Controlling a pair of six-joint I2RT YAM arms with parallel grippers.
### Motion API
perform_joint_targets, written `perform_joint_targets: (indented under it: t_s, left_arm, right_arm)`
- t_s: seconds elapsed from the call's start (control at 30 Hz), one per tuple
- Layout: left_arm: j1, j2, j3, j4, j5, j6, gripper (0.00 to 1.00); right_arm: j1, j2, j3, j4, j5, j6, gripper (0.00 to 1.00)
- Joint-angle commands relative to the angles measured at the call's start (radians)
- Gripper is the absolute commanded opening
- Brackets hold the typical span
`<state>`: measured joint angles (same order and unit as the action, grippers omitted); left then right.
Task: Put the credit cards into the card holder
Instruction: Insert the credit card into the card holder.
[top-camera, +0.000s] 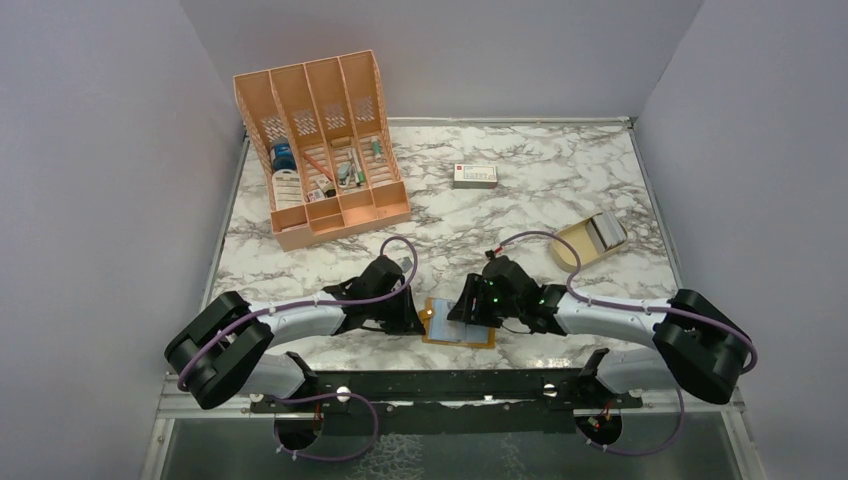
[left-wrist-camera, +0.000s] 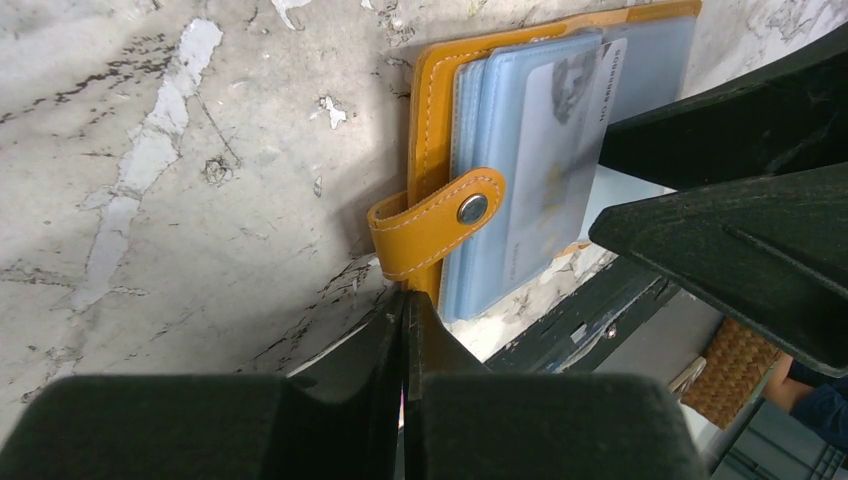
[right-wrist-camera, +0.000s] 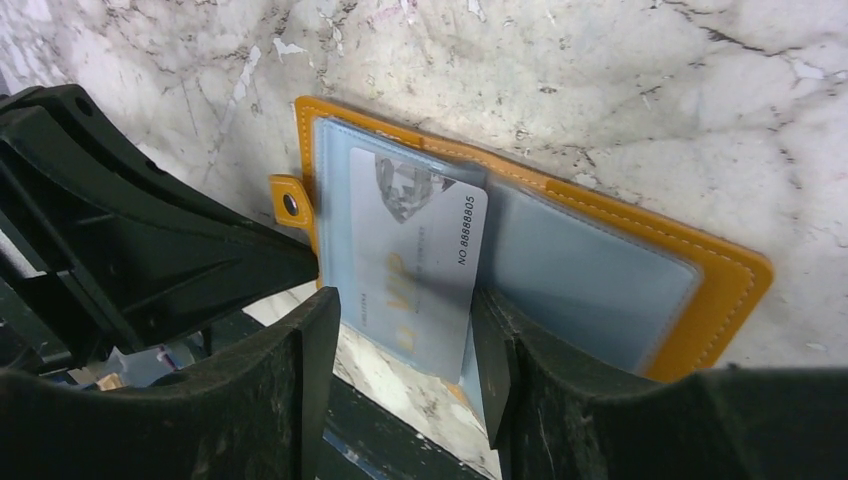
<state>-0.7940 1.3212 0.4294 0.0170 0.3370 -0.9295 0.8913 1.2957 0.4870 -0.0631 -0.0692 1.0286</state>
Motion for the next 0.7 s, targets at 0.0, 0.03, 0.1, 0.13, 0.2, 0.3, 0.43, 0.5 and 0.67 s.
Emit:
perform_joint_targets:
  t_s: [0.0,0.03,0.1,0.13,0.2,0.3,0.43,0.5,0.67]
  left_arm:
    - [-0.005,-0.006,-0.015,0.021,0.025,-0.006,0.06]
    - [-0.005,-0.007,-0.015,0.022,0.025,-0.006,0.05]
    - [-0.006,-0.009,-0.016,0.022,0.025,-0.006,0.05]
    - [-0.007,-0.009,-0.015,0.022,0.024,-0.006,0.05]
    - [-0.006,-0.011,-0.016,0.021,0.023,-0.006,0.05]
    - [-0.007,-0.010,-0.015,0.021,0.023,-0.006,0.05]
    - [-0.007,-0.025,-0.016,0.009,0.014,-0.006,0.06]
    - [-0.007,-0.039,-0.015,-0.004,0.001,-0.007,0.08]
    - [-0.006,-0.098,-0.003,-0.057,-0.051,-0.005,0.19]
  right_arm:
    - [0.018,0.029,0.015,0.079,-0.016,0.024,0.50]
    - [0.020,0.034,0.019,0.087,-0.018,0.026,0.48]
    - [0.025,0.047,0.027,0.103,-0.022,0.032,0.46]
    - [0.029,0.054,0.030,0.115,-0.023,0.033,0.45]
    - [0.041,0.073,0.039,0.141,-0.021,0.031,0.42]
    - [0.052,0.114,0.058,0.153,-0.031,0.025,0.38]
    - [0.054,0.135,0.072,0.138,-0.028,0.014,0.35]
    - [0.054,0.122,0.088,0.094,-0.011,-0.016,0.36]
    - [0.051,0.058,0.160,-0.046,0.028,-0.145,0.45]
